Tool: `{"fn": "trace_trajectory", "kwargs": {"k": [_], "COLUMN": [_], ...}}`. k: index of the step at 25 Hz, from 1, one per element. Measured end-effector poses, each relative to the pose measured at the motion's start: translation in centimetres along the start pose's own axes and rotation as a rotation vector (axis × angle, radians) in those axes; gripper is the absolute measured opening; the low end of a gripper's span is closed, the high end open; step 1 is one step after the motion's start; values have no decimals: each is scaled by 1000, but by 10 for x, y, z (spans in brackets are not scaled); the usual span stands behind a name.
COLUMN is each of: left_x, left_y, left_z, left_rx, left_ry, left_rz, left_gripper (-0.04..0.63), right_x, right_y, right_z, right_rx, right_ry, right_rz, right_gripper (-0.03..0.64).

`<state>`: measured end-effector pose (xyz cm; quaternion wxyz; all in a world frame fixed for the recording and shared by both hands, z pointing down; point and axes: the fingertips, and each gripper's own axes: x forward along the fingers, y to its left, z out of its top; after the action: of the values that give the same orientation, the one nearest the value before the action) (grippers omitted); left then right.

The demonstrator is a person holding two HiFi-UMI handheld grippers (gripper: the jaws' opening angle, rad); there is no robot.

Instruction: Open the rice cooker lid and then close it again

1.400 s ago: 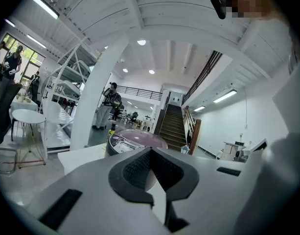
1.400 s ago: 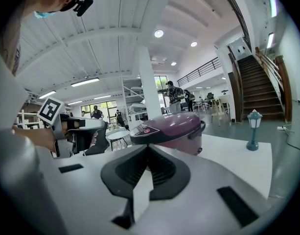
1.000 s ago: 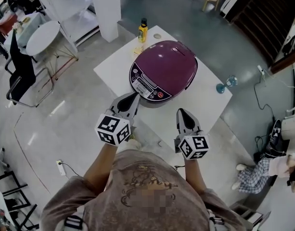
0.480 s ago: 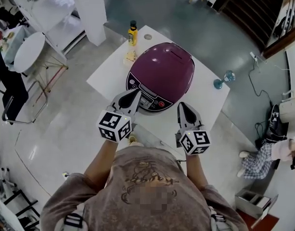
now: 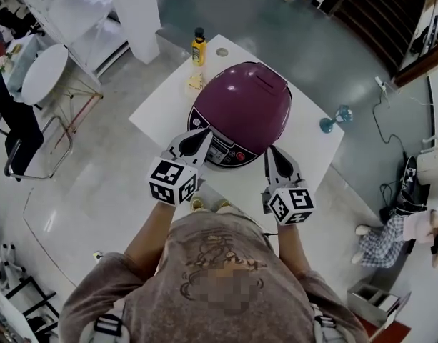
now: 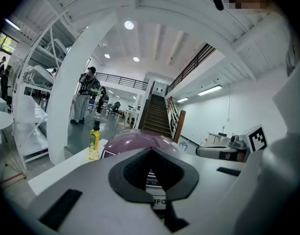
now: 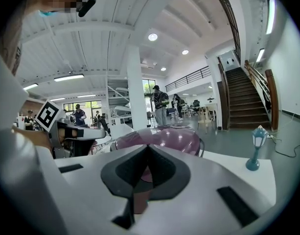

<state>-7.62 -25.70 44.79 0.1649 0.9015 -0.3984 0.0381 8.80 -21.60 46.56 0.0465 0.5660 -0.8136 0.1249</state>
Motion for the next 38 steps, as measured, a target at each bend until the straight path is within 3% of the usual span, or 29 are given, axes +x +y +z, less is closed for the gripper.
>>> {"fn": "trace_trajectory", "kwargs": {"k": [21,38], "left_x": [27,29], "left_y": [-2,1], "left_z": [-14,-21], "left_rx": [72,76], "left_ry": [135,212], "left_rz": [47,17], "left_gripper": [20,20], "right_x": [24,31], "right_y": [-16,-11], "right_z": [-1,-6], "right_rx": [1,-3], "right_ry": [9,23], "right_rz": [86,124], "right_gripper": [3,3]}}
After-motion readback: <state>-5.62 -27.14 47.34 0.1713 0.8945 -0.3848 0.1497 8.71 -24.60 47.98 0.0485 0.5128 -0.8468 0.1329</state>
